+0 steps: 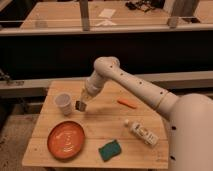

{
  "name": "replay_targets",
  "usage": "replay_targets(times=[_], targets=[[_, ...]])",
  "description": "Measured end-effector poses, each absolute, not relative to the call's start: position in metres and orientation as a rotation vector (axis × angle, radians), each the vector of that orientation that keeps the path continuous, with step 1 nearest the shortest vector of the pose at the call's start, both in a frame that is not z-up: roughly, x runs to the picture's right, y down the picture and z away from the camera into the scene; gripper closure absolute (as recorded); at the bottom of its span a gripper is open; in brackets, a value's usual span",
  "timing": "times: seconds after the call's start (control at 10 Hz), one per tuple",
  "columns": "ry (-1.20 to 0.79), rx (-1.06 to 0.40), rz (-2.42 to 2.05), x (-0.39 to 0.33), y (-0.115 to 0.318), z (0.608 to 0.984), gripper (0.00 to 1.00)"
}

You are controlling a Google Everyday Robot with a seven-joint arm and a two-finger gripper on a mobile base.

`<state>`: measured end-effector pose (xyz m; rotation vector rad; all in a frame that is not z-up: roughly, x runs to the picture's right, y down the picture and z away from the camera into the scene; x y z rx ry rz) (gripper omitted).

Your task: Knock the eraser over

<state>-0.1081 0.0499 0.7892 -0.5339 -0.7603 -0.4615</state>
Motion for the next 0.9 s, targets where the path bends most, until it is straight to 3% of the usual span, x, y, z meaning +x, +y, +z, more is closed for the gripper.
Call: replay_targets(times=[0.9], targets=[[-0.779, -0.527, -0.486, -0.1168, 0.0453, 0.7940, 0.93]])
